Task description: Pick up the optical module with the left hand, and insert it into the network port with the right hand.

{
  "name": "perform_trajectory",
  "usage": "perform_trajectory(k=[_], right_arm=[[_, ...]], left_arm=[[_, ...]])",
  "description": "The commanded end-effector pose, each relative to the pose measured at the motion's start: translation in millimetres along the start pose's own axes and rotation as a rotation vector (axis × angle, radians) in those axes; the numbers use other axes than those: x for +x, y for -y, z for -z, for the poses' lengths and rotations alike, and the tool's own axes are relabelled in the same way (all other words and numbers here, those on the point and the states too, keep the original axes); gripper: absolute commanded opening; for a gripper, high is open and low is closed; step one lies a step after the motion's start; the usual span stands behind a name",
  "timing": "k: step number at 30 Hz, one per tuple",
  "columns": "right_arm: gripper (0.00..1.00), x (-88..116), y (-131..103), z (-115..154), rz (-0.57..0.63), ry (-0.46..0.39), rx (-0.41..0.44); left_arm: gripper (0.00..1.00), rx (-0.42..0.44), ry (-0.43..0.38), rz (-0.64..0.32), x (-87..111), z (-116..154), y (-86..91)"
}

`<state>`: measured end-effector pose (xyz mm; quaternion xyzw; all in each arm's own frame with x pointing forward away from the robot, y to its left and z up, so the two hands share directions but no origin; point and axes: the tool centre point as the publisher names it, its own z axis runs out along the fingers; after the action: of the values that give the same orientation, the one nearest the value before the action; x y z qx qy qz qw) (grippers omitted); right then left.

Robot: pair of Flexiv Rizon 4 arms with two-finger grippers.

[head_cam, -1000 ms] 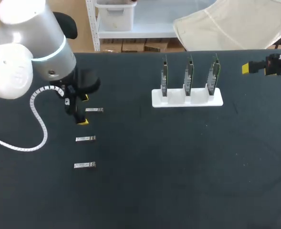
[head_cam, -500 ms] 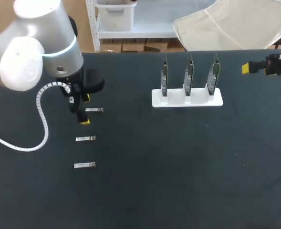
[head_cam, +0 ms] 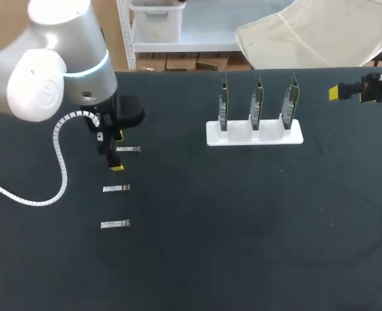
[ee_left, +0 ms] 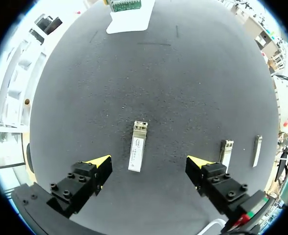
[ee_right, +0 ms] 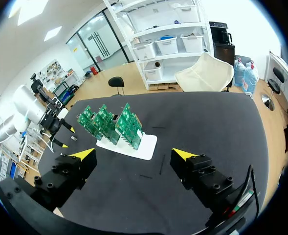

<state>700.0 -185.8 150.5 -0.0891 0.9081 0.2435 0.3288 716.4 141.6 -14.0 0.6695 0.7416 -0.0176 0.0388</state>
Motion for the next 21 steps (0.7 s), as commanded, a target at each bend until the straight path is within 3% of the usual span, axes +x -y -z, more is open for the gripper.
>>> perform_trajectory(k=[1, 21], right_arm=[[1.00, 0.3, -1.2, 0.2, -0.001, 0.001, 0.005], [1.00, 0.3, -1.2, 0.2, -0.001, 0.001, 0.005]], left_arm=[[1.00, 0.005, -0.005, -0.005, -1.2, -1.2, -3.1], [1.00, 0.030, -0.032, -0.001, -0.2, -6.0, -6.2]])
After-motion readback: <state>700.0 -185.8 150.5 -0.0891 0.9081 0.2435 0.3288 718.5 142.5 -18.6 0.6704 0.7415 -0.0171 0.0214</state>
